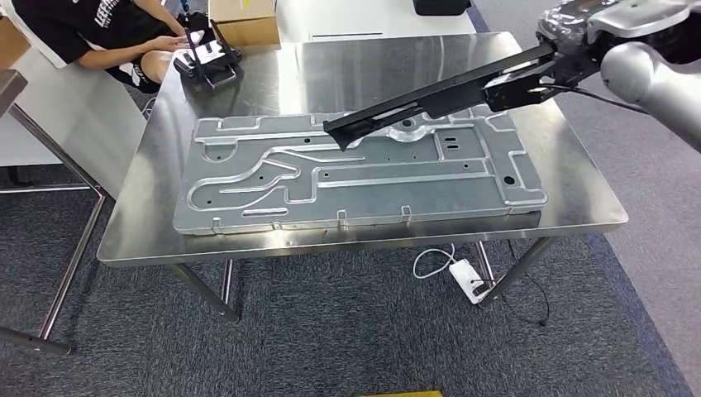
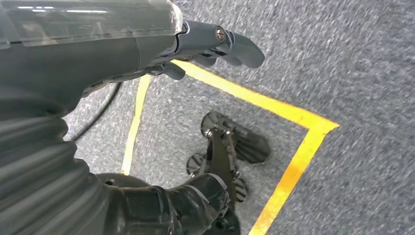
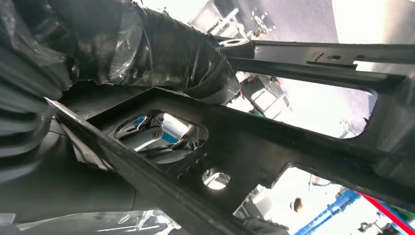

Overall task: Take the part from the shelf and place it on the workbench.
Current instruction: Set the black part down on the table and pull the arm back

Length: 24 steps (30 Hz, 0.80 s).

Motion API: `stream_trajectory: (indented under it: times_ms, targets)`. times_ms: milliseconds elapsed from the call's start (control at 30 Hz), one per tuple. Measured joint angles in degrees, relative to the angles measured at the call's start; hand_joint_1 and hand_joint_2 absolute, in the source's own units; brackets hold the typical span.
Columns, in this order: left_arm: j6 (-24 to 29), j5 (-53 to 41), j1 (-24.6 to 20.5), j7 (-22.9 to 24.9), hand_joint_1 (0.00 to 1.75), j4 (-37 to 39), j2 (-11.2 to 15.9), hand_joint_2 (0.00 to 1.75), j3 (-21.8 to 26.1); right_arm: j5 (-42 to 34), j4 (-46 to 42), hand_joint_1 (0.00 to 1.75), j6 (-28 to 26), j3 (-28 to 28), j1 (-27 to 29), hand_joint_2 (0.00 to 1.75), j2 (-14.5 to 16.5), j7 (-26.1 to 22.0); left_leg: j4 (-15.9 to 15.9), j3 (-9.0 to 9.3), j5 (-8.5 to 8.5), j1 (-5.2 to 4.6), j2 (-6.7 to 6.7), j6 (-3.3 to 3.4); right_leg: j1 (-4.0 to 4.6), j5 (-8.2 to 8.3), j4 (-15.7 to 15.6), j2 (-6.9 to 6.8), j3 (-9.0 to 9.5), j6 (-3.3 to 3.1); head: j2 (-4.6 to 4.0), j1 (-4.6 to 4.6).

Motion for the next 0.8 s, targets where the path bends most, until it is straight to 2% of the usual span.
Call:
stream_trajectory:
  times_ms: [67, 100, 133, 167, 200, 233, 300, 333, 367, 433, 500, 533, 600, 633, 667, 700, 767, 800]
  targets:
    - [0.1, 0.2, 0.1, 0.0, 0.0, 0.0, 0.0, 1.75, 0.0, -0.4, -0.1, 1.75, -0.2, 0.1, 0.0, 1.75, -0.1, 0.1, 6.2, -2.73, -3.31, 0.15, 0.12, -0.51, -0.04, 0.08, -0.2, -0.02, 0.07, -0.56, 0.0, -0.02]
    - [0.2, 0.3, 0.1, 0.0, 0.0, 0.0, 0.0, 1.75, 0.0, -0.6, -0.1, 1.31, -0.3, 0.3, 0.0, 1.31, -0.2, 0.1, 10.0, -4.54, -4.89, 0.22, 0.12, -0.65, 0.0, 0.07, -0.1, -0.02, 0.05, -0.71, 0.0, -0.03]
    - [0.3, 0.4, 0.0, 0.0, 0.0, 0.0, 0.0, 1.75, 0.0, -0.7, -0.1, 0.87, -0.4, 0.5, 0.1, 0.87, -0.3, 0.1, 13.0, -5.97, -5.75, 0.26, 0.12, -0.74, 0.02, 0.04, -0.1, 0.0, 0.05, -0.74, 0.0, -0.03]
    - [0.4, 0.4, 0.0, 0.0, 0.0, 0.0, 0.0, 1.75, 0.0, -0.9, -0.1, 0.44, -0.5, 0.7, 0.1, 0.44, -0.4, 0.1, 14.1, -6.57, -5.6, 0.29, 0.13, -0.75, 0.03, 0.01, -0.1, 0.02, 0.06, -0.76, 0.0, -0.03]
    - [0.5, 0.4, 0.0, 0.0, 0.0, 0.0, 0.0, 1.75, 0.0, -1.0, -0.2, 0.0, -0.5, 0.9, 0.1, 0.0, -0.5, 0.1, 12.8, -6.06, -4.36, 0.3, 0.13, -0.67, 0.04, -0.03, 0.0, 0.04, 0.1, -0.73, 0.0, -0.03]
    - [0.6, 0.3, 0.0, 0.1, 0.0, 0.0, 0.0, 1.75, 0.0, -1.1, -0.2, 0.0, -0.6, 0.9, 0.1, 0.0, -0.6, 0.1, 9.6, -4.52, -2.38, 0.31, 0.13, -0.47, 0.05, -0.09, 0.0, 0.07, 0.18, -0.67, 0.0, -0.02]
    - [1.0, 0.3, 0.0, 0.3, 0.0, 0.0, 0.0, 0.87, -0.1, -1.3, -0.3, 0.0, -0.8, 1.0, 0.1, 0.0, -0.9, 0.0, 1.7, -0.74, 0.71, 0.18, 0.18, 0.13, 0.17, -0.24, 0.1, 0.09, 0.22, -0.38, 0.0, -0.02]
    - [1.1, 0.4, 0.0, 0.3, 0.0, 0.0, 0.1, 0.44, -0.1, -1.4, -0.4, 0.0, -0.8, 1.0, 0.1, 0.0, -1.1, 0.0, -0.7, 0.46, 1.34, 0.06, 0.18, 0.37, 0.23, -0.24, 0.1, 0.08, 0.16, -0.16, 0.0, -0.02]
    - [1.2, 0.6, 0.0, 0.4, 0.0, 0.0, 0.1, 0.0, -0.1, -1.6, -0.4, 0.0, -0.9, 1.1, 0.1, 0.0, -1.3, 0.0, -1.8, 0.95, 1.36, -0.07, 0.15, 0.53, 0.29, -0.2, 0.1, 0.05, 0.07, 0.1, 0.0, -0.02]
    - [1.3, 1.0, 0.0, 0.4, 0.0, 0.0, 0.1, 0.0, -0.1, -2.0, -0.5, 0.0, -1.0, 1.2, 0.1, 0.0, -1.8, 0.0, -2.3, 1.1, 1.52, -0.09, 0.11, 0.8, 0.29, -0.05, -0.1, 0.04, 0.03, 0.72, 0.0, -0.02]
    - [1.6, 1.3, 0.1, 0.4, 0.0, 0.0, 0.2, 0.0, -0.1, -2.4, -0.5, 0.0, -1.2, 1.3, 0.0, 0.0, -2.4, -0.1, -3.1, 1.54, 1.96, 0.12, 0.26, 1.38, 0.21, -1.01, 1.0, 0.07, -0.4, 1.22, 0.0, 0.0]
    - [1.7, 1.4, 0.0, 0.3, 0.0, 0.0, 0.2, 0.0, -0.1, -2.6, -0.6, 0.0, -1.3, 1.3, 0.0, 0.0, -2.7, -0.1, -3.5, 1.76, 2.15, 0.24, 0.35, 1.68, 0.16, -2.33, 3.0, 0.09, -1.27, 1.4, 0.0, 0.01]
    - [1.9, 1.6, 0.0, 0.1, 0.0, 0.0, 0.2, 0.0, -0.1, -3.0, -0.6, 0.0, -1.4, 1.3, 0.1, 0.0, -3.3, -0.1, -3.6, 1.84, 2.21, 0.24, 0.4, 1.98, 0.04, -5.78, 9.8, 0.08, -4.34, 1.7, 0.0, 0.02]
    - [1.9, 1.7, -0.1, 0.0, 0.0, 0.0, 0.2, 0.0, -0.1, -3.1, -0.6, 0.0, -1.5, 1.3, 0.2, 0.0, -3.6, -0.1, -3.6, 1.83, 2.19, 0.24, 0.38, 2.03, -0.04, -6.9, 13.1, 0.07, -5.83, 1.89, 0.0, 0.02]
    - [2.0, 1.7, -0.1, -0.1, 0.0, 0.0, 0.2, 0.0, -0.1, -3.2, -0.7, 0.0, -1.5, 1.4, 0.4, 0.0, -3.8, -0.2, -3.5, 1.82, 2.14, 0.25, 0.34, 2.05, -0.17, -7.04, 14.7, 0.04, -6.61, 2.07, 0.0, 0.02]
    - [2.0, 1.8, -0.1, -0.1, 0.0, 0.0, 0.2, 0.0, -0.1, -3.2, -0.7, 0.0, -1.5, 1.4, 0.4, 0.0, -4.1, -0.2, -3.3, 1.82, 2.06, 0.28, 0.29, 2.01, -0.32, -6.12, 14.3, 0.01, -6.41, 2.21, 0.0, 0.02]
    - [2.1, 1.9, 0.0, -0.3, 0.0, 0.0, 0.2, 0.0, -0.1, -3.3, -0.8, 0.0, -1.5, 1.5, 0.4, 0.0, -4.5, -0.1, -2.8, 1.79, 1.71, 0.36, 0.17, 1.71, -0.61, -2.55, 7.9, -0.03, -3.31, 2.35, 0.0, 0.02]
    - [2.2, 2.0, 0.0, -0.4, 0.0, 0.0, 0.2, 0.0, -0.1, -3.3, -0.9, 0.0, -1.6, 1.5, 0.4, 0.0, -4.6, -0.1, -2.4, 1.65, 1.49, 0.26, 0.11, 1.45, -0.56, -1.34, 4.4, -0.03, -1.55, 2.3, 0.0, 0.03]
